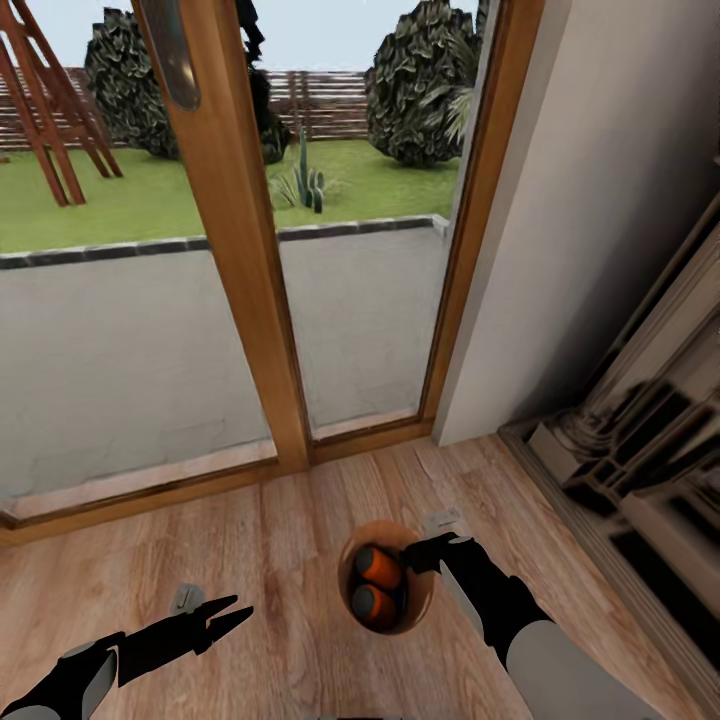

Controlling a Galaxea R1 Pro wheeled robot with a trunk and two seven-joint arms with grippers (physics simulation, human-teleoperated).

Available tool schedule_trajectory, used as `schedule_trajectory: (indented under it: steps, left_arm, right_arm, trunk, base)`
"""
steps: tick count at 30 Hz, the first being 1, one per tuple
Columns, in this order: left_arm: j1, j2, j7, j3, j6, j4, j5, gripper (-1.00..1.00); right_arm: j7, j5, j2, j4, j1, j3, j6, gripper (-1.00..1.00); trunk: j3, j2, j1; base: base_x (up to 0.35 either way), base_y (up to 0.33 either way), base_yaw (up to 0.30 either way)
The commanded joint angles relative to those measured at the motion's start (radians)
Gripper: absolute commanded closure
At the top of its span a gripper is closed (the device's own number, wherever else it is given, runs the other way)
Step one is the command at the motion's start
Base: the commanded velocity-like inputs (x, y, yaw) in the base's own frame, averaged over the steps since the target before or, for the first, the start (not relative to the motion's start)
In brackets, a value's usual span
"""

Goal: Put the three can of soda from the living room inside the tash can in the kitchen.

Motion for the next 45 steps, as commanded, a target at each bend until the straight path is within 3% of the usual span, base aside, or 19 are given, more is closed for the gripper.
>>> schedule_trajectory:
  steps: [1,7,11,45]
  left_arm:
    - [0.000,0.000,0.000,0.000,0.000,0.000,0.000,-1.00]
    - [0.000,0.000,0.000,0.000,0.000,0.000,0.000,-1.00]
    - [0.000,0.000,-0.001,0.000,0.000,0.000,0.000,-1.00]
    - [0.000,0.000,0.000,0.000,0.002,0.000,0.000,-1.00]
  right_arm:
    - [0.000,0.000,0.000,0.000,0.000,0.000,0.000,-1.00]
    - [0.000,0.000,0.000,0.001,0.000,0.000,0.001,-1.00]
    - [0.000,0.000,0.000,0.002,0.000,0.000,0.001,-1.00]
    - [0.000,0.000,0.000,0.002,0.000,-0.002,0.000,-1.00]
  trunk:
    - [0.003,0.007,-0.004]
    - [0.022,0.049,-0.027]
    - [0.022,0.049,-0.027]
    - [0.129,0.287,-0.157]
  base:
    - [0.000,0.000,0.000]
    - [0.000,0.000,0.000]
    - [0.000,0.000,0.000]
    - [0.000,0.000,0.000]
